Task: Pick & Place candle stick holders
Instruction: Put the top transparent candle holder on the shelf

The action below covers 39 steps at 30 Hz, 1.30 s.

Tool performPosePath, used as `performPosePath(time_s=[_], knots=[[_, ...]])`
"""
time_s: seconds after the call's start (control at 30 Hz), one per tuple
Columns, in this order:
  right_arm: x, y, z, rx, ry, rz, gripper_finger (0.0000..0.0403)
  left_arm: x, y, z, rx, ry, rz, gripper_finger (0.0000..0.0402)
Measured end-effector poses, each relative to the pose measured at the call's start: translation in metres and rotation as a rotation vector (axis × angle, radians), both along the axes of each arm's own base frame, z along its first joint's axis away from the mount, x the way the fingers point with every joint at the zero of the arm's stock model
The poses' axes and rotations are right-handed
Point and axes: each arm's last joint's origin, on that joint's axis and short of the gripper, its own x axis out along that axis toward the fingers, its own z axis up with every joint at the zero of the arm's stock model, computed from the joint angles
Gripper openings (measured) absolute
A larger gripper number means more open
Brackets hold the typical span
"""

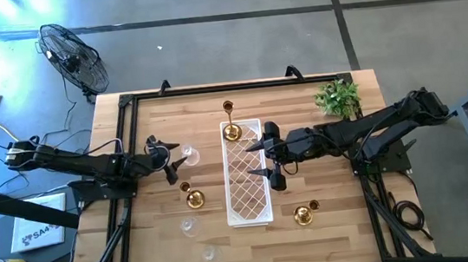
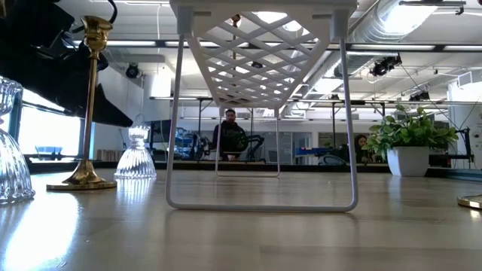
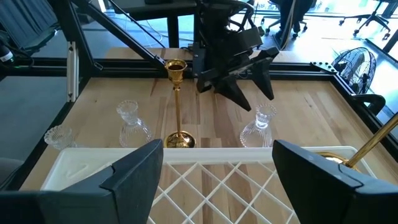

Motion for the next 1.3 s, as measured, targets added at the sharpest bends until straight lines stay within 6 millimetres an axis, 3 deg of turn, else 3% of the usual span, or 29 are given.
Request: performPosePath(time_s=[0.57,1.3], knots=[[0.0,0.0,-0.001,-0.002,0.006,0.0,0.0299,0.001,0.018,-0.001,-0.096,-0.003,-0.012,0.027],[0.0,0.0,-0.001,-0.006,0.01,0.002,0.0299,0.004,0.018,0.003,-0.063,-0.027,-0.056,0.027]])
